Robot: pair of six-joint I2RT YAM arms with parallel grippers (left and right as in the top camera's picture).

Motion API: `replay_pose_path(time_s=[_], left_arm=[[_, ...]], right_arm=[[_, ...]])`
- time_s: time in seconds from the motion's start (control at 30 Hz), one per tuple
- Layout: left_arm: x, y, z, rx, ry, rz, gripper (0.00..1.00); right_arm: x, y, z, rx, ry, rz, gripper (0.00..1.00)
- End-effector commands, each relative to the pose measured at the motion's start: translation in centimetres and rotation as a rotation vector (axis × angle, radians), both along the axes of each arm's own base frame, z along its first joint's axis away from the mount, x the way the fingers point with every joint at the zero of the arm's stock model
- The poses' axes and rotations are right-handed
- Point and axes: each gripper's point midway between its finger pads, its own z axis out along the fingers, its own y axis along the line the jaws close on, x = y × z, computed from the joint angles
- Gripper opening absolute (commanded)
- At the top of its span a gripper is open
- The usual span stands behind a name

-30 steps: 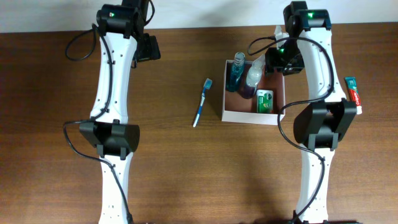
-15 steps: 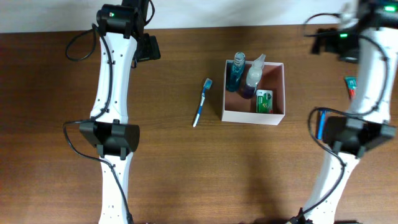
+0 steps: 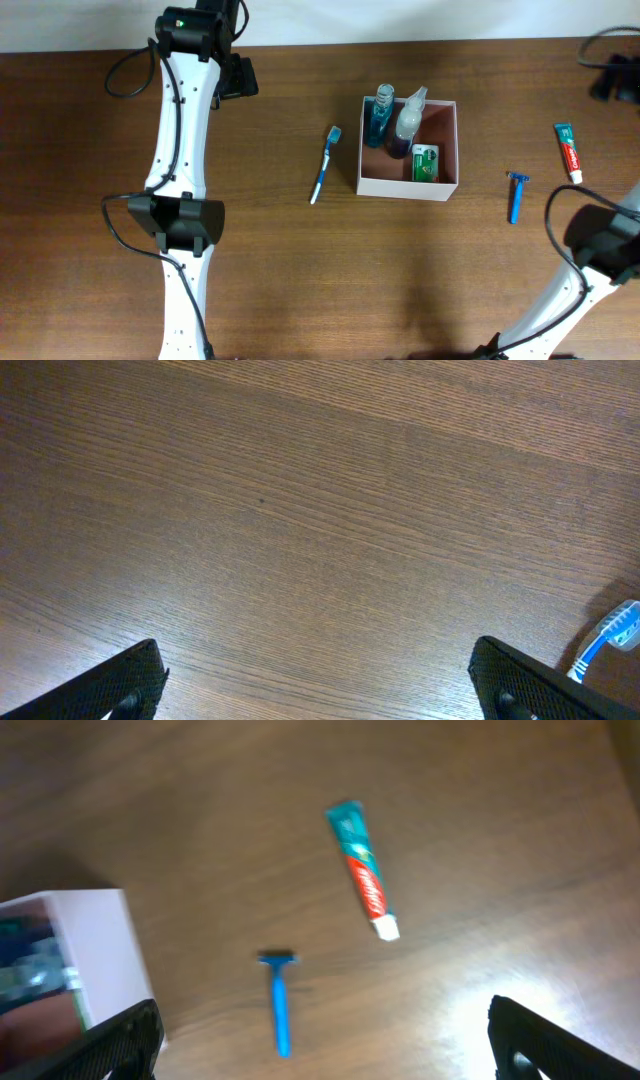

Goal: Pack container
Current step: 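Lower the Dettol box into the pink box's front and release, then move the right gripper to the Colgate toothpaste tube and grasp it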

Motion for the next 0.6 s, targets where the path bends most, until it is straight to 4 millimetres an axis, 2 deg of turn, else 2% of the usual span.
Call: replay_pose_path(time_s=[0.0, 0.17, 0.33, 0.4, 0.47, 0.57], left_arm=[[0.0, 0.2, -0.1, -0.006, 0.002, 0.011, 0.99], [0.0, 0.2, -0.1, -0.006, 0.002, 0.011, 0.99], [0.0, 0.2, -0.1, -0.006, 0.002, 0.011, 0.99], [0.0, 0.2, -0.1, -0.006, 0.002, 0.011, 0.99], [0.0, 0.2, -0.1, -0.006, 0.002, 0.011, 0.99], [0.0, 0.2, -0.1, -0.006, 0.002, 0.011, 0.99]], right_arm=[[-1.4, -2.1, 0.2, -0.016, 0.004, -0.028, 0.99], [0.1, -4.2, 0.0, -0.145, -0.031, 0.148, 0.99], [0.7, -4.1, -3.8, -0.178, 0.062, 0.338, 0.99], [0.7, -4.1, -5.3, -0.172, 0.097, 0.359, 0.99], [0.9, -4.0, -5.9, -0.162, 0.099, 0.364, 0.99], [2.4, -4.0, -6.5, -0.163, 0.047, 0.377, 0.99]])
